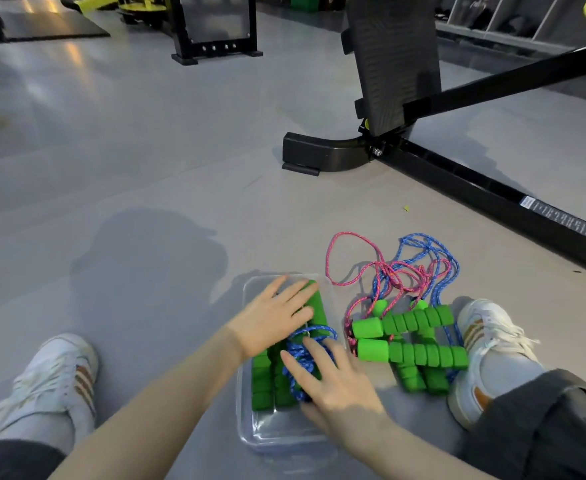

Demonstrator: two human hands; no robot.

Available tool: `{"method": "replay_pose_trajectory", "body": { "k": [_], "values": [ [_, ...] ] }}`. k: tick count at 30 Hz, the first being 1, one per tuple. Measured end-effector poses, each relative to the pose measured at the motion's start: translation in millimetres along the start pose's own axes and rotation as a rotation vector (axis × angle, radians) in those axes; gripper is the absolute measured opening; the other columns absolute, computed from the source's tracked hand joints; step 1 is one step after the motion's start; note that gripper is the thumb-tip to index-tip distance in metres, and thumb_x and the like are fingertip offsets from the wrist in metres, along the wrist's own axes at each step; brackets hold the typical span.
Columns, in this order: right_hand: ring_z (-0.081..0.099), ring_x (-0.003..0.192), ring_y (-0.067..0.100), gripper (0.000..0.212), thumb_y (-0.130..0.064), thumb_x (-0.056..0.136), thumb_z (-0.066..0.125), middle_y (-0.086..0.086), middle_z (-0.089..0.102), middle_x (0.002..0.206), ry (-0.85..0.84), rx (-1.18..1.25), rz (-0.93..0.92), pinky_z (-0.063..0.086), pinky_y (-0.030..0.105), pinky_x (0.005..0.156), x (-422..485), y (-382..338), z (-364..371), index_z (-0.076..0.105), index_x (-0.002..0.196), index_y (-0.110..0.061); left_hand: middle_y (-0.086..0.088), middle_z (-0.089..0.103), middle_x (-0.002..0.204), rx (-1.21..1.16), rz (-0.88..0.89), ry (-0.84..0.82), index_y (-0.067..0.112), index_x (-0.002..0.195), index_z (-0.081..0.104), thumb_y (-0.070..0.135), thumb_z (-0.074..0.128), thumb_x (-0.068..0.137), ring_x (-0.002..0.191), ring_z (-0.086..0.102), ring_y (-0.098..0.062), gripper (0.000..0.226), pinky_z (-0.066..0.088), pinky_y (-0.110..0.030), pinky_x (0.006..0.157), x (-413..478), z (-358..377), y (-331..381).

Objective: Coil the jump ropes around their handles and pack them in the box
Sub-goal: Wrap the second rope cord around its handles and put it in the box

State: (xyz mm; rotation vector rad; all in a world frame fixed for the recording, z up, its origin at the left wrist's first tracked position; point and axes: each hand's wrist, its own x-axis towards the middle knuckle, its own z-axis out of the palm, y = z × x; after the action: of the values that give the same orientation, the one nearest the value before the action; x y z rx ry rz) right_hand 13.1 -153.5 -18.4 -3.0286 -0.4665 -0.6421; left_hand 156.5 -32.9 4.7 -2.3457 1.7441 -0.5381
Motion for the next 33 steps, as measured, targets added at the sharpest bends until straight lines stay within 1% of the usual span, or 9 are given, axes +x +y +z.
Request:
{"method": "replay_pose_trajectory", "body": {
  "k": [2,4,7,10,18,21,26,29,33],
  "values": [
    [0.044,0.095,0.025,0.092,-0.045,0.038,0.078,0.005,0.046,0.115,0.0,0.011,0.018,0.056,0.031,0.067,3.0,0.9,-3.6,0.045,0.122,-0.029,-0.016,0.058,0.131,-0.143,-0.245,-0.142,0.012,0.106,0.07,0.008,0.084,0.039,0.114,0.06,-0.028,0.068,0.047,-0.044,0.097,-0.6,-0.8,4.0],
    [0.044,0.095,0.026,0.092,-0.044,0.037,0.079,0.005,0.048,0.115,0.006,0.013,0.059,0.055,0.031,0.067,5.0,2.8,-6.9,0.046,0.121,-0.028,-0.016,0.048,0.139,-0.272,-0.392,-0.154,0.003,0.129,0.057,0.009,0.082,0.04,0.12,0.056,-0.031,0.092,0.042,-0.045,0.1,-5.4,-1.1,10.3],
    [0.044,0.093,0.027,0.089,-0.04,0.038,0.08,0.006,0.054,0.112,-0.003,-0.002,0.067,0.056,0.033,0.07,0.3,7.0,-2.7,0.049,0.12,-0.027,-0.01,0.007,0.159,-0.428,-0.448,-0.258,0.003,0.151,0.006,0.021,0.05,0.081,0.147,0.012,-0.026,0.085,-0.001,-0.038,0.115,-12.1,2.6,27.5],
    [0.044,0.09,0.027,0.082,-0.035,0.038,0.081,0.007,0.059,0.107,-0.029,-0.02,0.071,0.057,0.035,0.068,-2.2,8.4,4.4,0.057,0.116,-0.026,-0.004,-0.014,0.159,-0.404,-0.493,-0.417,0.008,0.149,-0.016,0.023,0.042,0.09,0.147,-0.012,-0.02,0.084,-0.015,-0.037,0.114,-12.7,-0.8,37.1],
    [0.039,0.084,0.027,0.067,-0.029,0.036,0.085,0.008,0.043,0.101,-0.137,-0.03,0.119,0.054,0.033,0.051,4.1,3.7,9.5,0.073,0.102,-0.024,-0.003,-0.011,0.16,-0.368,-0.478,-0.513,0.01,0.151,-0.013,0.021,0.037,0.096,0.146,-0.014,-0.02,0.075,-0.013,-0.046,0.116,-13.5,-3.8,38.1],
    [0.042,0.082,0.026,0.07,-0.033,0.031,0.087,0.009,0.06,0.096,-0.23,0.001,0.136,0.051,0.028,0.046,6.9,2.9,9.7,0.073,0.1,-0.025,-0.005,-0.008,0.16,-0.292,-0.407,-0.514,0.01,0.151,-0.01,0.021,0.033,0.099,0.147,-0.011,-0.021,0.069,-0.015,-0.046,0.114,-14.0,-3.0,40.1],
    [0.061,0.087,0.025,0.073,-0.063,0.05,0.072,0.01,0.071,0.103,-0.343,-0.019,0.154,0.051,0.034,0.077,3.1,10.3,9.9,0.072,0.108,-0.019,-0.006,-0.008,0.16,-0.317,-0.316,-0.517,0.01,0.152,-0.007,0.029,0.03,0.1,0.146,-0.011,-0.018,0.066,-0.015,-0.04,0.115,-15.4,-1.4,39.7],
    [0.06,0.104,0.032,0.069,-0.053,0.076,0.039,0.012,0.067,0.116,-0.354,-0.047,0.179,0.031,0.039,0.094,-3.3,13.1,7.9,0.065,0.118,-0.004,-0.008,-0.011,0.159,-0.409,-0.241,-0.566,0.012,0.152,-0.005,0.054,0.027,0.091,0.146,-0.015,-0.016,0.081,-0.016,-0.038,0.116,-18.8,-4.1,32.0],
    [0.058,0.116,0.032,0.061,-0.043,0.079,0.037,0.02,0.059,0.126,-0.368,-0.043,0.158,0.019,0.043,0.104,-6.9,14.9,2.7,0.064,0.12,-0.008,-0.002,-0.013,0.159,-0.506,-0.259,-0.645,0.016,0.152,-0.007,0.075,0.03,0.087,0.145,-0.017,-0.014,0.096,-0.014,-0.04,0.117,-14.7,-6.5,28.8]
  ]
}}
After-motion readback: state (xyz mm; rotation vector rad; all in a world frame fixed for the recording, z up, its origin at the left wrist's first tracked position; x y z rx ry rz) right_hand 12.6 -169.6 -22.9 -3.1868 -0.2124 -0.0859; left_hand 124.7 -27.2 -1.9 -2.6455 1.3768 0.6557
